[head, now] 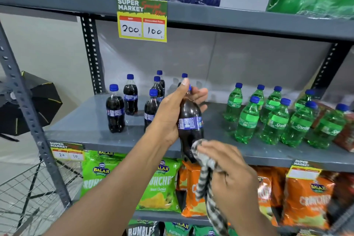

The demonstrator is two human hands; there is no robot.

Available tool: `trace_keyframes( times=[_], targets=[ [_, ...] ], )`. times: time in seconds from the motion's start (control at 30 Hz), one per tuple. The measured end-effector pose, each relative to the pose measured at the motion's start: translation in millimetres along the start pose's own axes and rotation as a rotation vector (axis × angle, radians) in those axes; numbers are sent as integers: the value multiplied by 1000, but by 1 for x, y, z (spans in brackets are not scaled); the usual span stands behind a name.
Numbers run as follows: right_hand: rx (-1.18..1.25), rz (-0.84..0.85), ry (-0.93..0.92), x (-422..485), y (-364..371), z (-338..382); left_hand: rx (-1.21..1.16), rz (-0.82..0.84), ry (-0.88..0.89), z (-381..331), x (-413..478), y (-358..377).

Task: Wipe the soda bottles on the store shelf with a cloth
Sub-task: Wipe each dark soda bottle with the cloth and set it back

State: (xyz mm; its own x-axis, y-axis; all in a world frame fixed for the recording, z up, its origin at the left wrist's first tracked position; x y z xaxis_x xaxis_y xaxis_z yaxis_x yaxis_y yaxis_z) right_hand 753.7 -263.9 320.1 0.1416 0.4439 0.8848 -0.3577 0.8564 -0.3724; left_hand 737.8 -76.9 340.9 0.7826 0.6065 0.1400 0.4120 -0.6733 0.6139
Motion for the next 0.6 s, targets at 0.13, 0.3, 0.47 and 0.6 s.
trace_keyframes(
  times=[0.13, 0.3, 0.47, 0.6],
  targets=[
    [57, -56, 40, 22, -6, -10, -47, 54, -44, 11, -3, 6],
    [128, -115, 102, 36, -13, -10, -110, 118, -35, 6, -7, 17],
    [155, -80, 89, -7, -10, 1, -113, 116, 14, -6, -9, 7],
    [191, -108, 131, 23, -13, -8, -152, 157, -9, 3, -12, 16]
  ],
)
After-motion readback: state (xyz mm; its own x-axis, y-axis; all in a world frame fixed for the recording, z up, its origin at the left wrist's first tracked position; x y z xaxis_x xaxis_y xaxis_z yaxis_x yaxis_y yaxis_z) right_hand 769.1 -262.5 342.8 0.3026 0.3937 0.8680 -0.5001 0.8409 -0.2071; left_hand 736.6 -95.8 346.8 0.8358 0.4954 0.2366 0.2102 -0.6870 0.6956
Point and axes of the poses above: each hand's wrist, its own x-axis towards the middle knuckle, its own y-axis out of the palm, z = x × y, the point moved 9 cm from there along x, towards the middle knuckle, and after that the axes turned 8 degrees about -y, right-handed, at the moved point
